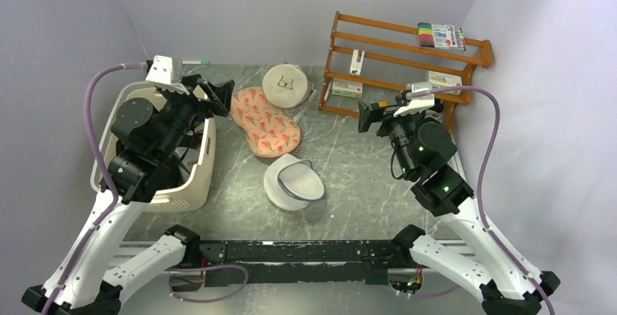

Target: Unzip the laundry bag and remove the bra

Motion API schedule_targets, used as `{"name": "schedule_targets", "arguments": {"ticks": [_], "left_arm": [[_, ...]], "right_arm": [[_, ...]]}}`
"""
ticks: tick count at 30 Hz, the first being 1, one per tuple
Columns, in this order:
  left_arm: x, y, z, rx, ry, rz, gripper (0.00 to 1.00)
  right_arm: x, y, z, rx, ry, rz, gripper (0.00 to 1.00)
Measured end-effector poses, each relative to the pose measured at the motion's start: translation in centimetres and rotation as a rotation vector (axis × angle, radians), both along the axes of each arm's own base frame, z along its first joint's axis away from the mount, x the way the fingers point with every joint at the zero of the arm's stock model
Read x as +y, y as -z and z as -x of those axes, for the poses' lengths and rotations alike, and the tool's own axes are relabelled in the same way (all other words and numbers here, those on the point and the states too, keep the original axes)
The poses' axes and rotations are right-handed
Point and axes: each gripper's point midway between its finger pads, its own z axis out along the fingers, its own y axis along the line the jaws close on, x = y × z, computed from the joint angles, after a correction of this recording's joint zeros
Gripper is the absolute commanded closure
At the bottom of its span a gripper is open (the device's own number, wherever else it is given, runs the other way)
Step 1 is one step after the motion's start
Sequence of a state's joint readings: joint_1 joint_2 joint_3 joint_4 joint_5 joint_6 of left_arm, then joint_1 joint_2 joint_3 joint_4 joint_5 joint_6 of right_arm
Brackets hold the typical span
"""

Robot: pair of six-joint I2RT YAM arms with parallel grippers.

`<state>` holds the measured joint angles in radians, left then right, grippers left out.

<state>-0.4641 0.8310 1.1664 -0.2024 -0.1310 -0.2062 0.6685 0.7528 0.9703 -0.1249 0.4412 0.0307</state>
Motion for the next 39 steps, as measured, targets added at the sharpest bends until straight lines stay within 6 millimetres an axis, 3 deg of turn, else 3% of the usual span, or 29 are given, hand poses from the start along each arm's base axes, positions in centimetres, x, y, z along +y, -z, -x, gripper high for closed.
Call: {"name": "schedule_targets", "arguments": {"ticks": [9,15,18,22,26,32,35,39], "left_arm": [[1.8,3.6,-2.3,0.043,-0.076,0.005,0.02],[2.4,5.3,-3.7,0.068,-0.083,0.008,0.03],[2.0,5.9,-4.6,0.081,-0.059,0.005,0.03],[1.1,7.0,-5.8,0.111,-0.006,-0.002,0.03],[0.2,7.9,-6.4,0.134,0.045,-0.008,0.03],[-0.3,7.8,-6.6,0.126,0.085,-0.006,0.03],[-0.4,7.5,-6.6,0.112,0.09,-0.003,0.04],[-0.3,7.2,-6.7,0.102,0.09,0.0,0.04]], "right_arm": [[-4.1,5.7,-2.1,0.101,0.154,-0.045,0.0],[-7.3,7.2,-1.4,0.115,0.247,-0.154,0.0],[-7.9,7.6,-1.1,0.118,0.253,-0.197,0.0],[-7.0,8.2,-1.4,0.143,0.195,-0.243,0.0],[-4.1,9.6,-2.5,0.215,0.06,-0.281,0.0],[4.1,13.3,-3.1,0.403,-0.281,-0.362,0.0],[9.5,15.1,-1.4,0.509,-0.48,-0.359,0.0],[17.3,16.1,3.4,0.623,-0.773,-0.304,0.0]]}}
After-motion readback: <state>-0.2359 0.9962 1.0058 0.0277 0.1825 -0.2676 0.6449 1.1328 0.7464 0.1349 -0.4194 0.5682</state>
